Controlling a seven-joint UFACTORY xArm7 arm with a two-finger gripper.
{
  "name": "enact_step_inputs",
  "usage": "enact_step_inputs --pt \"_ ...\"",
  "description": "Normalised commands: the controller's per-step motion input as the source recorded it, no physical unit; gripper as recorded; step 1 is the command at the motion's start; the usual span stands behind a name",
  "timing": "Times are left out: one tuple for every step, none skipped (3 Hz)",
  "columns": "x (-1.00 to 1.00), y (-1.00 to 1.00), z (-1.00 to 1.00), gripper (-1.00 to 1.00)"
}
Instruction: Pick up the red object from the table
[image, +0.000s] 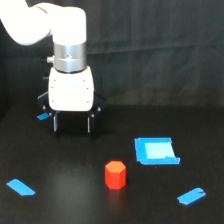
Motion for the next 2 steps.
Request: enact_step_inputs --pt "0.83 -0.79 -0.19 0.96" --pt "0.75 -0.81 -0.27 0.93"
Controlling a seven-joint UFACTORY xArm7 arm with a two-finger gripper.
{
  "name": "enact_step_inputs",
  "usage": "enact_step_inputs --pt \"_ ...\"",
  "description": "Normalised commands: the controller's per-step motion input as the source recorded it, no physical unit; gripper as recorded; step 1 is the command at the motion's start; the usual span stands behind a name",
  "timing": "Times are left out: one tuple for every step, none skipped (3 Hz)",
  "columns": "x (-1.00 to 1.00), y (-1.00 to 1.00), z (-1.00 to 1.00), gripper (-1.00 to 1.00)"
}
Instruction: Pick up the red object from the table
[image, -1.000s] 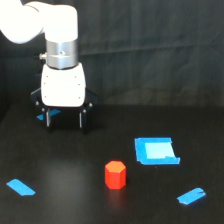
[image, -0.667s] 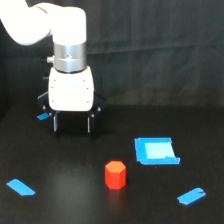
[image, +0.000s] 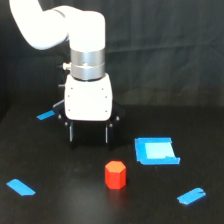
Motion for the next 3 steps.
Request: enact_step_inputs --pt "0.65 -0.78 -0.21 1.0" --pt "0.34 -0.91 0.04 1.0" --pt "0.2 -0.75 0.08 1.0"
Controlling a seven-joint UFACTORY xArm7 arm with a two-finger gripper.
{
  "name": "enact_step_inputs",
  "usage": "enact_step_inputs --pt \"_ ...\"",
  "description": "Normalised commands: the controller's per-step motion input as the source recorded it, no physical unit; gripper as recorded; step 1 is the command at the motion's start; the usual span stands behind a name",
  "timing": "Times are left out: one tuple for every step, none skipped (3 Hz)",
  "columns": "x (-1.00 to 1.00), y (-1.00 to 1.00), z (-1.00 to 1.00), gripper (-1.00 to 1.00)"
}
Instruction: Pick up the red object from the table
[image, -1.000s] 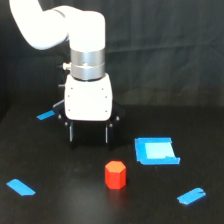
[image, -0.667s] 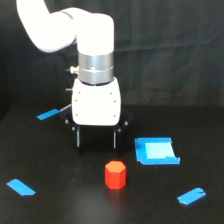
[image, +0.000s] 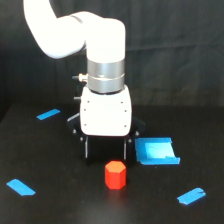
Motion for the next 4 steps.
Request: enact_step_inputs --pt "0.07 -0.7 0.2 0.91" --pt "-0.05 -0.66 0.09 0.94" --pt "0.2 -0.53 -0.07 0.79" --pt "0.14 -0.07 -0.33 -0.48"
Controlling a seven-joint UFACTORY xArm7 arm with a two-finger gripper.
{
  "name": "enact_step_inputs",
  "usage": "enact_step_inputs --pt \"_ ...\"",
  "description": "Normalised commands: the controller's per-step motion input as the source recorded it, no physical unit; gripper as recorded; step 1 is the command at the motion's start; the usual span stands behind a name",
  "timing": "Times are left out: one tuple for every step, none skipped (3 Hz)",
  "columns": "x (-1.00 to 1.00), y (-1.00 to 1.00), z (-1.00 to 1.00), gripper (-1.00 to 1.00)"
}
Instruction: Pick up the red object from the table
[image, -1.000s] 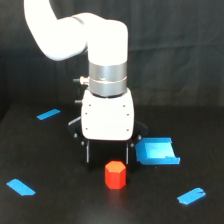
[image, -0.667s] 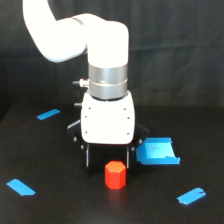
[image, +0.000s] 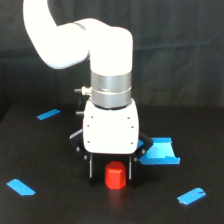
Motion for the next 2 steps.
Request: enact_step_inputs --pt "0.0 0.01 -0.33 -0.92" --pt "0.09 0.06 -0.35 -1.0"
